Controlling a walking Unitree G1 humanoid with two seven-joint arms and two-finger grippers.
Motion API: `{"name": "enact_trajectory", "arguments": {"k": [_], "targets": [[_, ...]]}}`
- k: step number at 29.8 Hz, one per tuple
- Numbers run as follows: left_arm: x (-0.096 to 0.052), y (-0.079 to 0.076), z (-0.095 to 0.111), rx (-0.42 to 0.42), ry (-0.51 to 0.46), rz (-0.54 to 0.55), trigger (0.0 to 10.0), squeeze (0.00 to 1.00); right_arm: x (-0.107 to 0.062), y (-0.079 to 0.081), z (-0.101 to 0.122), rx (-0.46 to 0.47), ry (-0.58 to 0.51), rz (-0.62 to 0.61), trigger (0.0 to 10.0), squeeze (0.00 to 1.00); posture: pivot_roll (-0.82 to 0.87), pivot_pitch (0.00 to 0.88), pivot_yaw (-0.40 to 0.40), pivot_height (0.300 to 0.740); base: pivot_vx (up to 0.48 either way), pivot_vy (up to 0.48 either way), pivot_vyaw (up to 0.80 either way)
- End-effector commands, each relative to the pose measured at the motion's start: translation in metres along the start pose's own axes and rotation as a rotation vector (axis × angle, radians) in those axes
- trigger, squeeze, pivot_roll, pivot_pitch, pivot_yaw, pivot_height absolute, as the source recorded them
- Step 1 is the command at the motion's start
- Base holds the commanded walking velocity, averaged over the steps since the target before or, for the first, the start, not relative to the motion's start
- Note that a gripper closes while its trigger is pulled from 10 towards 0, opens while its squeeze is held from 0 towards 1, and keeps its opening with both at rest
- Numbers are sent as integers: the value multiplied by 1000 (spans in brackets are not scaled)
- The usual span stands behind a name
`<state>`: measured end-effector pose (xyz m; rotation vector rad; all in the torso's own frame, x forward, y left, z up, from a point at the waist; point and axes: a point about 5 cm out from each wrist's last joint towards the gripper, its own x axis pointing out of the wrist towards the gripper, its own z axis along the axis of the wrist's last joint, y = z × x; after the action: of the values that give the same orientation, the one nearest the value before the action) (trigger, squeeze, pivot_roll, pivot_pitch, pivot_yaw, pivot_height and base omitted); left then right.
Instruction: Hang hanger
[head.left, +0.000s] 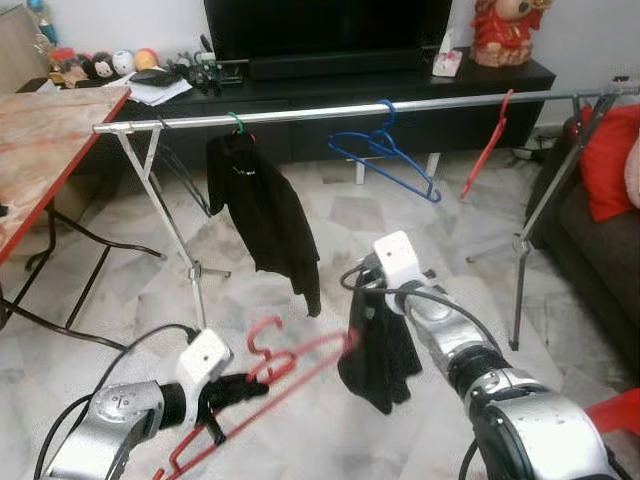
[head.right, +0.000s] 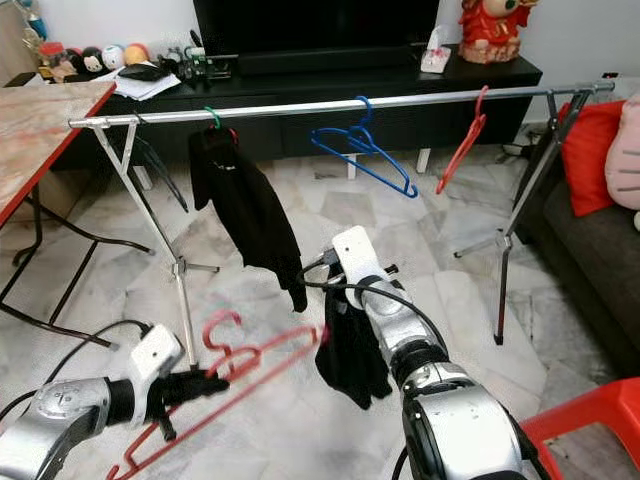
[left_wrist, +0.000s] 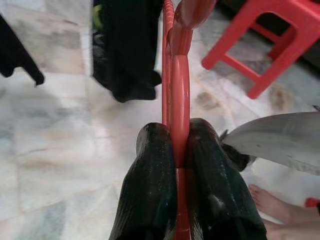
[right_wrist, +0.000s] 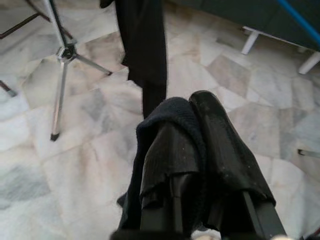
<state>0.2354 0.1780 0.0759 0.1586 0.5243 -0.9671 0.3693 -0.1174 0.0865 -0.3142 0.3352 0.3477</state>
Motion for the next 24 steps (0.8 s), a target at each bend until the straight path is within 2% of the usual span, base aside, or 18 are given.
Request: {"name": "enact_trajectory", "arguments": {"k": [1, 4, 10, 24], "targets": [[-2, -1, 5, 15, 3, -19, 10000, 0, 3, 1, 18, -24, -46, 12, 10000, 0, -47, 0, 62, 740, 0, 0, 0], [0, 2, 10, 17, -8, 0, 10000, 0, 4, 3, 19, -1, -44, 27, 10000, 0, -46, 0, 63, 740, 0, 0, 0], [5, 14, 14, 29, -19, 132, 10000, 0, 4, 6, 24, 12, -65, 47, 10000, 0, -54, 0, 67, 740, 0, 0, 0], [8, 14, 15, 8, -36, 150, 10000, 0, 4, 9, 28, -3, -87, 76, 10000, 0, -57, 0, 61, 740, 0, 0, 0]]}}
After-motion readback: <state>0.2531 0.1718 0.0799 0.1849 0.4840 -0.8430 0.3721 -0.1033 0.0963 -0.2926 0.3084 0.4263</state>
